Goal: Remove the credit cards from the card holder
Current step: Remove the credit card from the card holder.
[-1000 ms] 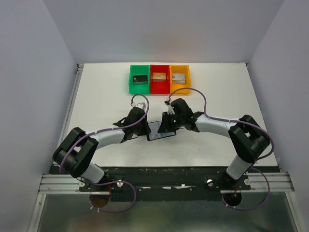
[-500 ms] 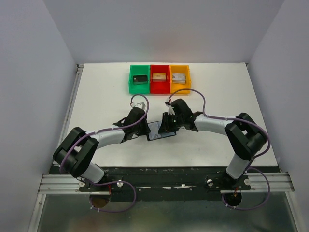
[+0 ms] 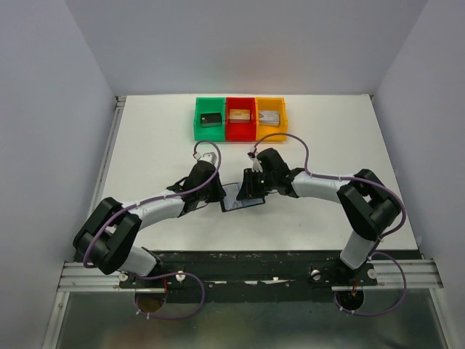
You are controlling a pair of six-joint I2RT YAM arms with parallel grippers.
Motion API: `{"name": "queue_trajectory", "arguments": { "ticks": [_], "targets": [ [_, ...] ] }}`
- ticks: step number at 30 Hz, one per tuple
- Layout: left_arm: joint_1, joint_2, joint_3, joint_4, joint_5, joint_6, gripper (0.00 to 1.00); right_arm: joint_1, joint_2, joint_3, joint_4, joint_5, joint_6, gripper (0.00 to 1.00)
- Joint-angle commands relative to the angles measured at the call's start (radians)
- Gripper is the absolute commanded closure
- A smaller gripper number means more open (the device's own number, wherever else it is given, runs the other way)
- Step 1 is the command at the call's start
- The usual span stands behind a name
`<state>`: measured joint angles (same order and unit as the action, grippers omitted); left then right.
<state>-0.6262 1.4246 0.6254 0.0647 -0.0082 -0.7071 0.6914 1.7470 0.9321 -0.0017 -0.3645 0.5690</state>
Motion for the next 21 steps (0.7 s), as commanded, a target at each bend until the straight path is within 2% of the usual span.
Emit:
{"name": "queue_trajectory", "arguments": {
  "ticks": [1,21],
  "targets": [
    [0.0,0.008,-0.006,-0.005,-0.022,0.008,0.78,-0.007,0.002,0.03,0.016,-0.031,0.003,0.65],
    [-0.001,0.079,0.013,-0.057,-0.053,0.014,0.88,-0.018,0.065,0.04,0.016,-0.03,0.002,0.64]
  ]
}}
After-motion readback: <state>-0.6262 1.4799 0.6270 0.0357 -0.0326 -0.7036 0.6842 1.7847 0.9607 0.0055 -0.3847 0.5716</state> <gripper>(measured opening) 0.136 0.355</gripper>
